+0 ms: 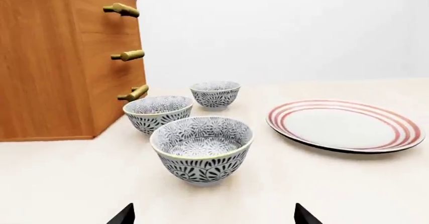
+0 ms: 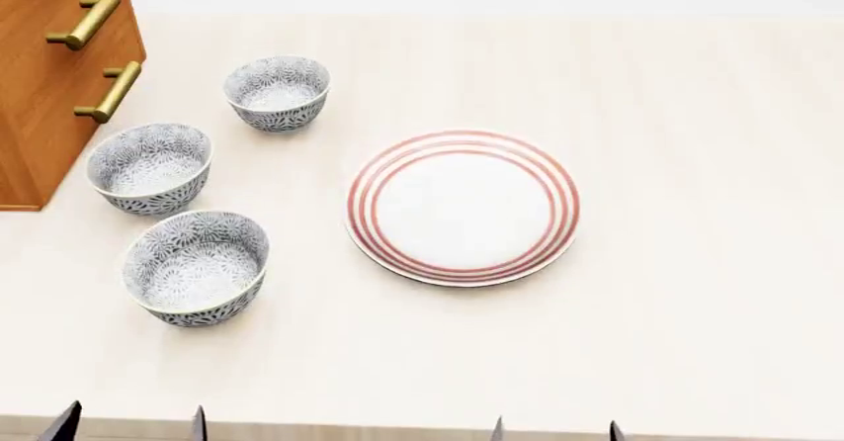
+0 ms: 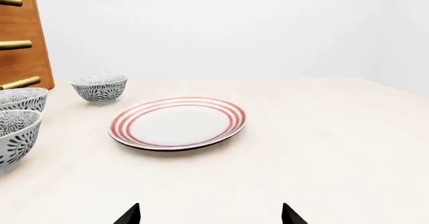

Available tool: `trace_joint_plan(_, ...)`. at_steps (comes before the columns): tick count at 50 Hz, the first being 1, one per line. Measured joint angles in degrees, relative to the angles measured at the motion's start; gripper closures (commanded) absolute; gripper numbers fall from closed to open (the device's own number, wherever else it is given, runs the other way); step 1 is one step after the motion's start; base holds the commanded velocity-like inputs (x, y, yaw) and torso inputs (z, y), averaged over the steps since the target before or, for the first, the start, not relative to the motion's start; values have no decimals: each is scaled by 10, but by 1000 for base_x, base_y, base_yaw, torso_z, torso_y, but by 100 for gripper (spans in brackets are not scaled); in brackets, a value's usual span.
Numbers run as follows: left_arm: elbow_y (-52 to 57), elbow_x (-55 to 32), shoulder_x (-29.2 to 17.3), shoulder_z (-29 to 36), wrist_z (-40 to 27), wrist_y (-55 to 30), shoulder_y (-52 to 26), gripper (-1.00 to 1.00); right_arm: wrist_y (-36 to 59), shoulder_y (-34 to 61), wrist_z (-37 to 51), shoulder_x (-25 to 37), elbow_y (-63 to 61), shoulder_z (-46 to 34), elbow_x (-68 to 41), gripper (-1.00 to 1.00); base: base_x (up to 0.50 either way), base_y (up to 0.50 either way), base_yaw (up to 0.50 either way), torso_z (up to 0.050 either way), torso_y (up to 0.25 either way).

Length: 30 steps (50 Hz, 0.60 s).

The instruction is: Pick up the bowl and put it in the front on the plate.

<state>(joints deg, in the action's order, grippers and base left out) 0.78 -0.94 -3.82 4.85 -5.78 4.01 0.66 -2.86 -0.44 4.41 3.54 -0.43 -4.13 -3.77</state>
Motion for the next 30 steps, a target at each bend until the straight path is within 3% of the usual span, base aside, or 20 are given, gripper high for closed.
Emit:
trace_joint_plan(15, 93, 128, -21, 13, -93, 165, 44, -100, -240, -36, -11, 2, -47, 1, -53, -100, 0, 0, 0, 0, 0)
trace_joint_plan(30, 125, 169, -33, 21, -131, 207, 56, -100, -332, -46, -7, 12, -57, -9, -73, -100, 0, 0, 0, 0, 0)
